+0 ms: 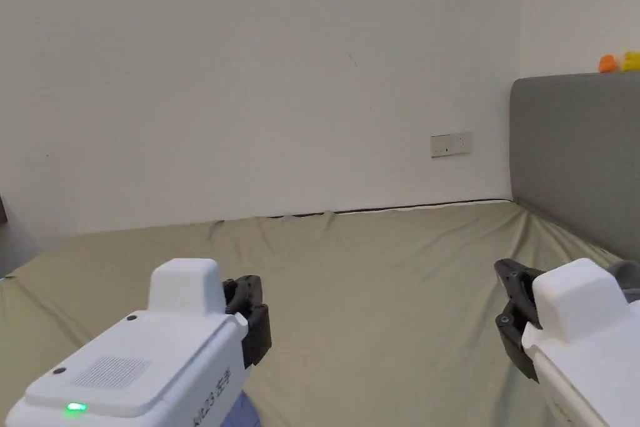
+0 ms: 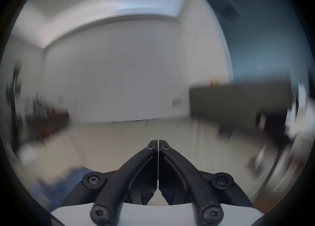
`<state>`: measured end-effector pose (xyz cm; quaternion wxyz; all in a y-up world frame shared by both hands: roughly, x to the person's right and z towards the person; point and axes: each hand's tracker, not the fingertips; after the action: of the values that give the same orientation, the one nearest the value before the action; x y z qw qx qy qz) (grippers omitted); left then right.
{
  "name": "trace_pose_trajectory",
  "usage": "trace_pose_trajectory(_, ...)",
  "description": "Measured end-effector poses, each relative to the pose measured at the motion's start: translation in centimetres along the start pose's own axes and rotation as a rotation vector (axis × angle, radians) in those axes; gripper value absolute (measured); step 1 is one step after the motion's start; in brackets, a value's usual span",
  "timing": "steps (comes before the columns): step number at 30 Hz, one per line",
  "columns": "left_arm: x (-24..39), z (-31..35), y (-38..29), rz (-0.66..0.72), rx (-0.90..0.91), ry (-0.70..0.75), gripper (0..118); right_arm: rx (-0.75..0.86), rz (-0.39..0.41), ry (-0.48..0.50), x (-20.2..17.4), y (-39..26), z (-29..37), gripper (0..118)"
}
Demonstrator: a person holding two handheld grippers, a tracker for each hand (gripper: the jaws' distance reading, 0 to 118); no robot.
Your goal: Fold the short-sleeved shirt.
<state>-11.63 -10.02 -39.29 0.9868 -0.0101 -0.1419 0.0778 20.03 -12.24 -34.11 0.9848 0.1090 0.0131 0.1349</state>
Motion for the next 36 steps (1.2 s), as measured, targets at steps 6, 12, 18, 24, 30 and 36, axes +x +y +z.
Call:
trace_pose_trajectory(6, -0.6, 1.8, -3.5, 0.329, 0.032, -0.019, 0, -0.034, -0.203, 0.007, -0.3, -1.5, 1.8, 0)
trace_pose_trajectory(12, 1.1, 1.6, -3.3, 0.121, 0.034, 0.078, 0, -0.041, -0.192, -0.041, 0.0, -1.8, 2.0, 0)
trace_pose_trajectory(18, 1.0, 1.3, -4.1, 0.074, 0.009, 0.092, 0, -0.068, -0.201, -0.051, -0.1, -2.1, 1.5, 0)
trace_pose_trajectory(24, 1.7, 1.4, -4.1, -0.059, -0.002, 0.06, 0, -0.087, -0.198, -0.041, -0.3, -2.3, 1.1, 0)
trace_pose_trajectory(30, 1.3, 0.7, -4.2, 0.042, -0.054, -0.061, 0, -0.102, -0.221, -0.033, -0.1, -2.8, 1.3, 0)
trace_pose_trajectory(36, 1.9, 0.3, -4.1, 0.021, -0.052, -0.065, 0, -0.114, -0.206, -0.044, 0.3, -3.1, 1.6, 0)
